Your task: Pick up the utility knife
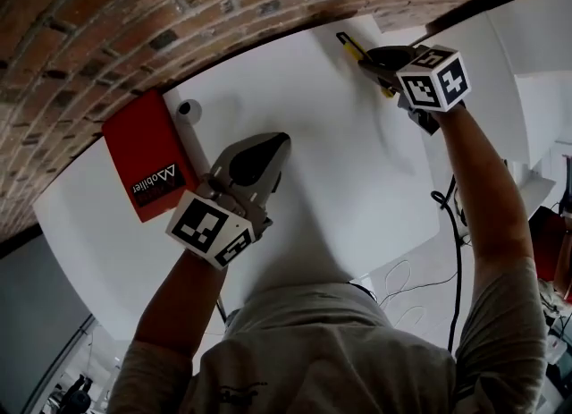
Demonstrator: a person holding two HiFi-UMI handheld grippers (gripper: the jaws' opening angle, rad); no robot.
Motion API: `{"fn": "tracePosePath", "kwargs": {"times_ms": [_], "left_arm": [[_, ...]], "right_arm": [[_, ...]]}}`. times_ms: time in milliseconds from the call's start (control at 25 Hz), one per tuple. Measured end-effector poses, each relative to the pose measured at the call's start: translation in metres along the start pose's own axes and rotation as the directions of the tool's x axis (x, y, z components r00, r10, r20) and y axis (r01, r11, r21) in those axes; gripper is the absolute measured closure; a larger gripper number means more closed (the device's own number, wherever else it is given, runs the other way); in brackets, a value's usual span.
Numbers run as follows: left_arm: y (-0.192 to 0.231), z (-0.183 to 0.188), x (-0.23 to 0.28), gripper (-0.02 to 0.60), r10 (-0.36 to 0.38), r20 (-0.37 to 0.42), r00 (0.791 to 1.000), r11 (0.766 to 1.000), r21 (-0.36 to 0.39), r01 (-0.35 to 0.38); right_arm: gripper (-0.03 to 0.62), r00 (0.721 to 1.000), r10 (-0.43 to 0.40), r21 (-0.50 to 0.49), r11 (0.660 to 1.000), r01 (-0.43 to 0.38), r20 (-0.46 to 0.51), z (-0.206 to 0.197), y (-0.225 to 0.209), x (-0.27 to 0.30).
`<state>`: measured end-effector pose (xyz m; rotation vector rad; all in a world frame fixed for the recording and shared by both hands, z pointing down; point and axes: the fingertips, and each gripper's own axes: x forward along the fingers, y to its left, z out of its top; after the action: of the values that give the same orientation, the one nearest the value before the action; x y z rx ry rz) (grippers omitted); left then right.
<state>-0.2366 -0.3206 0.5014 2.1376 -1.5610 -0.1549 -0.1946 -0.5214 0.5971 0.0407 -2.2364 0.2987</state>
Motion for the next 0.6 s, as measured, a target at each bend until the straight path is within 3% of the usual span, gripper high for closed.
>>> {"fn": "tracePosePath", "kwargs": {"times_ms": [320,600], "left_arm": [[-0.053,0.029,0.018,0.583,-0.048,0.018,0.999,0.996,0.075,0.047],[-0.104,0.05,0.034,0.583,-0.088,0.023,0.996,0.99,0.115,0.085]], "right_arm": [[0.47,0.977,-0.058,0.082,0.996,0.042,0.203,-0.009,0.02,-0.107],[0.47,0.923,-0.114,0.147,0.987,0.064,0.366,-0.024,0.043,-0.197]]}}
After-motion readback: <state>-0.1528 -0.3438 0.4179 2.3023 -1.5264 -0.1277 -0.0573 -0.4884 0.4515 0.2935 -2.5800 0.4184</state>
